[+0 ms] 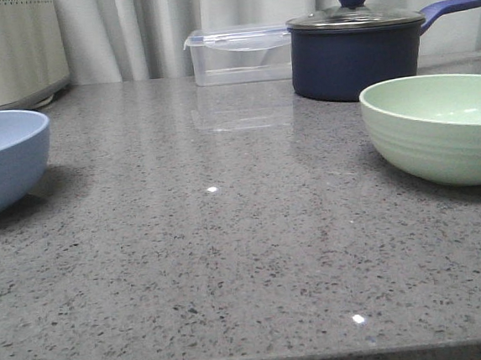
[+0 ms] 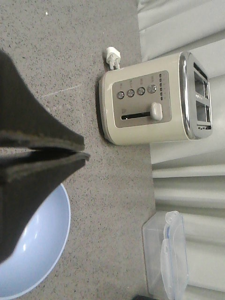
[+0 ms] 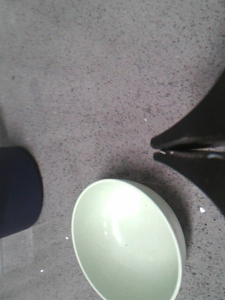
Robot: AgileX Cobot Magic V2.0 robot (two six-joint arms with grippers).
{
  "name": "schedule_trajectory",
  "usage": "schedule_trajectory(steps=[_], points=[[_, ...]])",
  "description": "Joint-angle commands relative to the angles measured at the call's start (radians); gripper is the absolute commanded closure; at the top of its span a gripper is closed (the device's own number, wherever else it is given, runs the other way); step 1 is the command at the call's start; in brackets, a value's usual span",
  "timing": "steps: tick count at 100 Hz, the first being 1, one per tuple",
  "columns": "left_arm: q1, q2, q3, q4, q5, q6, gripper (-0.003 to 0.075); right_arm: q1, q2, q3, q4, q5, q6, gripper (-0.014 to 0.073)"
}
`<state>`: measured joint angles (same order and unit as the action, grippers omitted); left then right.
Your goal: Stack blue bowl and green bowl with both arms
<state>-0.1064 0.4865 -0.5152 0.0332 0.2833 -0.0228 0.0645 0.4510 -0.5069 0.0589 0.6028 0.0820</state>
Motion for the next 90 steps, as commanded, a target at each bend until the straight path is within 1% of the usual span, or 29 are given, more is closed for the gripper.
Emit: schedule_trajectory(steps=[1, 6, 8, 16, 23, 26, 30, 59, 73, 84, 90], points=[[0.0, 0.039, -0.046, -0.001, -0.071, -0.012, 0.0622, -0.004, 0.041, -0.059, 0.014, -0.032, 0.002, 0.057], [0.0, 0.049, -0.046, -0.001, -0.076, -0.012, 0.0542, -0.004, 0.048, -0.066, 0.018, -0.029, 0.002, 0.0503], [0.0, 0.051, -0.046, -0.001, -0.076, -0.012, 0.0504, -0.004, 0.048, -0.065, 0.018, -0.029, 0.002, 0.0459], [0.0, 0.051, -0.046, -0.001, -0.081, -0.012, 0.036, -0.004, 0.048, -0.065, 0.018, -0.026, 0.002, 0.0335], [0.0, 0.051, -0.046, -0.001, -0.093, -0.012, 0.0286, -0.004, 0.048, -0.065, 0.018, -0.023, 0.002, 0.0243], [0.0, 0.051, -0.046, -0.001, -0.093, -0.012, 0.0274, -0.004, 0.048, -0.065, 0.018, -0.028, 0.002, 0.0218], [0.0, 0.051, -0.046, -0.001, -0.093, -0.012, 0.0278, -0.004, 0.048, -0.065, 0.018, -0.036, 0.002, 0.02], [0.0, 0.053, -0.038, -0.003, -0.093, -0.012, 0.0282, -0.004, 0.059, -0.082, 0.029, -0.017, 0.002, 0.0204], [0.0, 0.053, -0.038, -0.006, -0.093, -0.012, 0.0282, -0.004, 0.136, -0.155, 0.029, 0.05, 0.002, 0.0204], [0.0, 0.053, -0.04, -0.005, -0.093, -0.012, 0.0282, -0.004, 0.228, -0.228, 0.037, 0.086, 0.002, 0.0204], [0.0, 0.053, -0.04, -0.005, -0.093, -0.012, 0.0282, -0.004, 0.287, -0.273, 0.045, 0.129, 0.002, 0.0204]])
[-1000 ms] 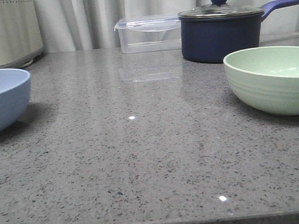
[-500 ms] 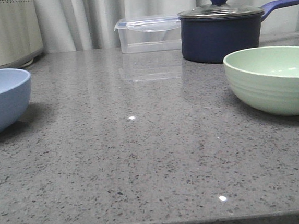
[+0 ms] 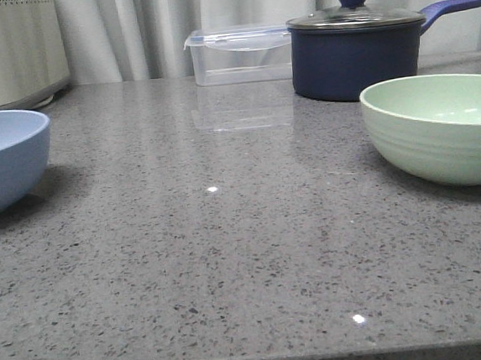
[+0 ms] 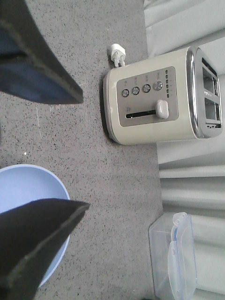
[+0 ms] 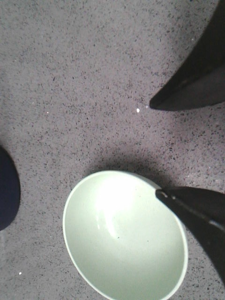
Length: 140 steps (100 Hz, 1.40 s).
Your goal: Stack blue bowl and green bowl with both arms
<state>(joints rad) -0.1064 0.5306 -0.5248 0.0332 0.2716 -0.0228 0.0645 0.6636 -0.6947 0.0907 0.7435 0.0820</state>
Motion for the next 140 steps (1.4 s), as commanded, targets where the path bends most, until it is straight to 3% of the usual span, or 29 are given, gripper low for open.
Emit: schedule_trajectory(steps=[1, 52, 128, 140], points=[[0.0, 0.009, -0.031, -0.005, -0.081, -0.012, 0.0282, -0.004, 0.088, -0.097, 0.016, 0.0, 0.002, 0.0204], [0.0, 0.009, -0.031, -0.005, -0.081, -0.012, 0.0282, -0.004, 0.523, -0.414, 0.115, 0.232, 0.001, 0.0204], [0.0, 0.009, -0.031, -0.005, -0.081, -0.012, 0.0282, 0.026, 0.745, -0.426, 0.114, 0.229, -0.003, 0.0206], [0.0, 0.009, -0.031, -0.005, -0.081, -0.012, 0.0282, 0.026, 0.746, -0.426, 0.112, 0.227, -0.003, 0.0286]])
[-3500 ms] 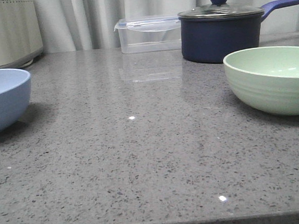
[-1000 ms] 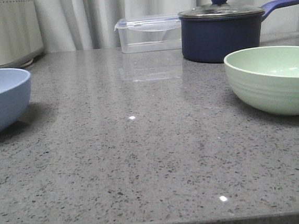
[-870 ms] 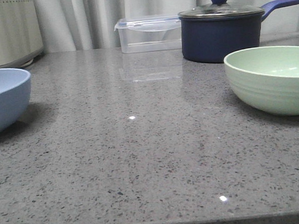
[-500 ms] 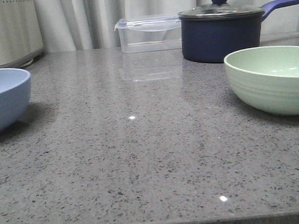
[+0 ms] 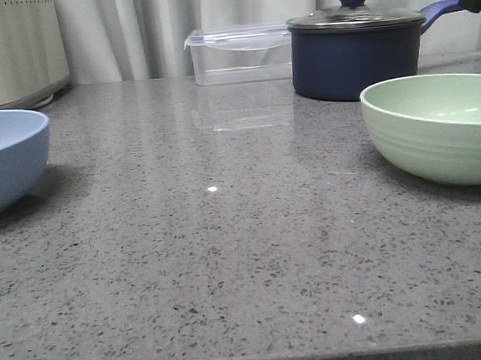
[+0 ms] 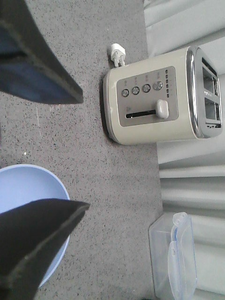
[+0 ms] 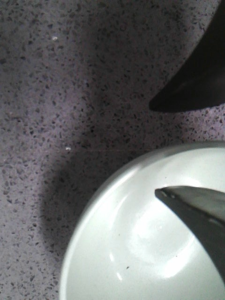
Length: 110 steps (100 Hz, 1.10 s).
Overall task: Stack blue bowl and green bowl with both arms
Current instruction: 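Grasp the pale green bowl rim with the right gripper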
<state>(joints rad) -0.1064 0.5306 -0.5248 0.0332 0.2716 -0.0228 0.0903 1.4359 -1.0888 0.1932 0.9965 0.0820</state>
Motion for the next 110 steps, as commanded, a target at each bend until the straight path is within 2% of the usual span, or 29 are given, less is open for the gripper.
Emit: schedule_trajectory(steps=[1, 21, 37, 66, 110], points=[[0.0, 0.009, -0.031, -0.005, -0.081, -0.012, 0.0282, 0.0, -0.026, -0.032, 0.01, -0.026, -0.003, 0.0293], [0.0, 0.009, -0.031, -0.005, -0.081, -0.012, 0.0282, 0.0, -0.026, -0.032, 0.01, -0.026, -0.003, 0.0508], [0.0, 0.009, -0.031, -0.005, -0.081, -0.012, 0.0282, 0.0, -0.026, -0.032, 0.009, -0.023, -0.003, 0.0604], [0.0, 0.009, -0.031, -0.005, -0.081, -0.012, 0.0282, 0.017, -0.026, -0.067, 0.016, 0.013, -0.003, 0.0613], [0.0, 0.009, -0.031, -0.005, -0.081, -0.012, 0.0282, 0.272, 0.063, -0.271, 0.02, -0.025, -0.003, 0.0613]])
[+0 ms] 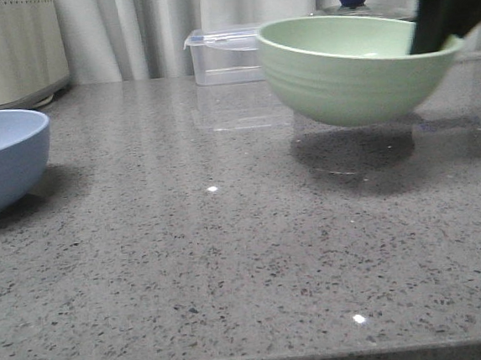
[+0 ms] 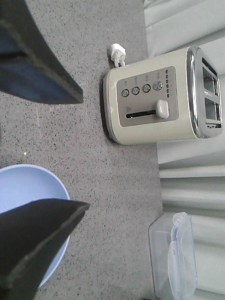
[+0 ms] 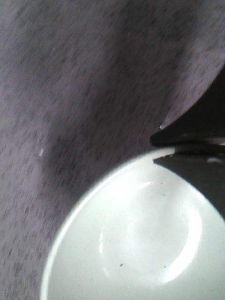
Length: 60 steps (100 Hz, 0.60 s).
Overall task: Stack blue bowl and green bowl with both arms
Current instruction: 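Grasp the pale green bowl rim with the right gripper, then slide the green bowl toward the table center and release it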
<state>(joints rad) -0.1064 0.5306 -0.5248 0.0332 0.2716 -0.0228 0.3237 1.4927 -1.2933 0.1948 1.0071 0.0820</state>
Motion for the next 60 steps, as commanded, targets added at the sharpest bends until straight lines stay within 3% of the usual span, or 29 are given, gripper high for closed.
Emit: schedule_trajectory(steps=[1, 29, 60], points=[[0.0, 0.009, -0.031, -0.005, -0.081, -0.012, 0.0282, 0.047, 0.009, -0.073, 0.019, -0.035, -0.003, 0.0613], [0.0, 0.009, -0.031, -0.005, -0.081, -0.012, 0.0282, 0.176, 0.132, -0.163, 0.021, -0.051, -0.002, 0.0613], [0.0, 0.009, -0.031, -0.005, -0.081, -0.012, 0.0281, 0.214, 0.183, -0.176, 0.021, -0.102, -0.002, 0.0592]])
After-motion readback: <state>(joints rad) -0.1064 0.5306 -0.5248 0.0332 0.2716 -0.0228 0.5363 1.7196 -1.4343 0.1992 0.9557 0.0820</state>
